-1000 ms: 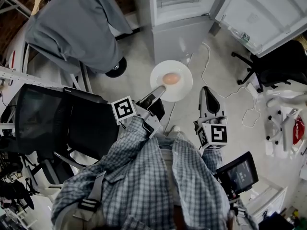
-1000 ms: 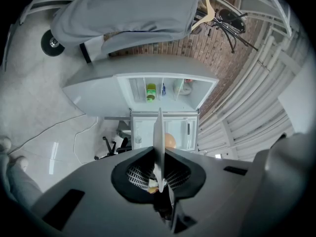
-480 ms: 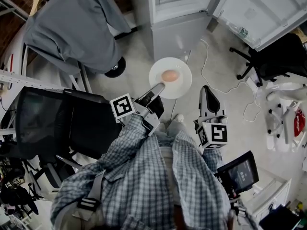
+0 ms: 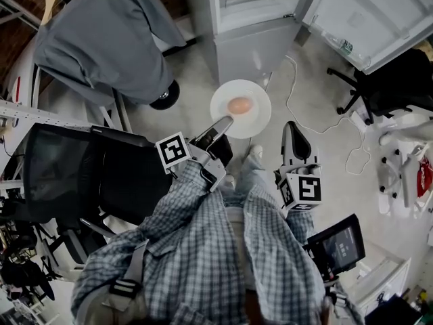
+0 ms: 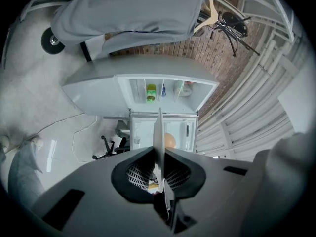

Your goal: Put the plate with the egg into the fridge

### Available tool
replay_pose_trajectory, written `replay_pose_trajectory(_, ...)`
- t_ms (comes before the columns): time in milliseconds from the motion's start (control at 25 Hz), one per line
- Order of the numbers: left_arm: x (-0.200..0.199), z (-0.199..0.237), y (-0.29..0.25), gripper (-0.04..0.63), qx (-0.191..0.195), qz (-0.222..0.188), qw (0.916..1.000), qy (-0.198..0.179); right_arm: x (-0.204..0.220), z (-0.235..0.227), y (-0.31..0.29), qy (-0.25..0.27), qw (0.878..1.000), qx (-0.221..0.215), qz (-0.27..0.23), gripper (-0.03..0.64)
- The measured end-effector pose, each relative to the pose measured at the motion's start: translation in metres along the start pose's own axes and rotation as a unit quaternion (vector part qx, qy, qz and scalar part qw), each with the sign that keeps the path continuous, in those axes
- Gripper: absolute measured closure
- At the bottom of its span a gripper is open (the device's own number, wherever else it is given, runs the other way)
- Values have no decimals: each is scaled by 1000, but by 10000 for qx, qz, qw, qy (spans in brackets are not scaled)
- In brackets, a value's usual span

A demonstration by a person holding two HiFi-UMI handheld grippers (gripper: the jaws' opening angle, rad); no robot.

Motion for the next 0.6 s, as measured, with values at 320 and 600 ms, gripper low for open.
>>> replay_pose_trajectory(320,-11,5,-37,566,-62,-222,9997,7,6,-29,-34,108,9995,-307,30,603)
replay_pose_trajectory(600,-22,1,-82,565,39,-455,9989,-41,1,-71,-72,161,9984,-537,-73,603)
Point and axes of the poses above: the fingertips, and each gripper's own axes: y backward along the fingers, z to its left, x out of its underside, the point moved 7 cm from there along y, backward along the fingers, and after that the axes turned 11 degrees about y, right-handed, at the moved point
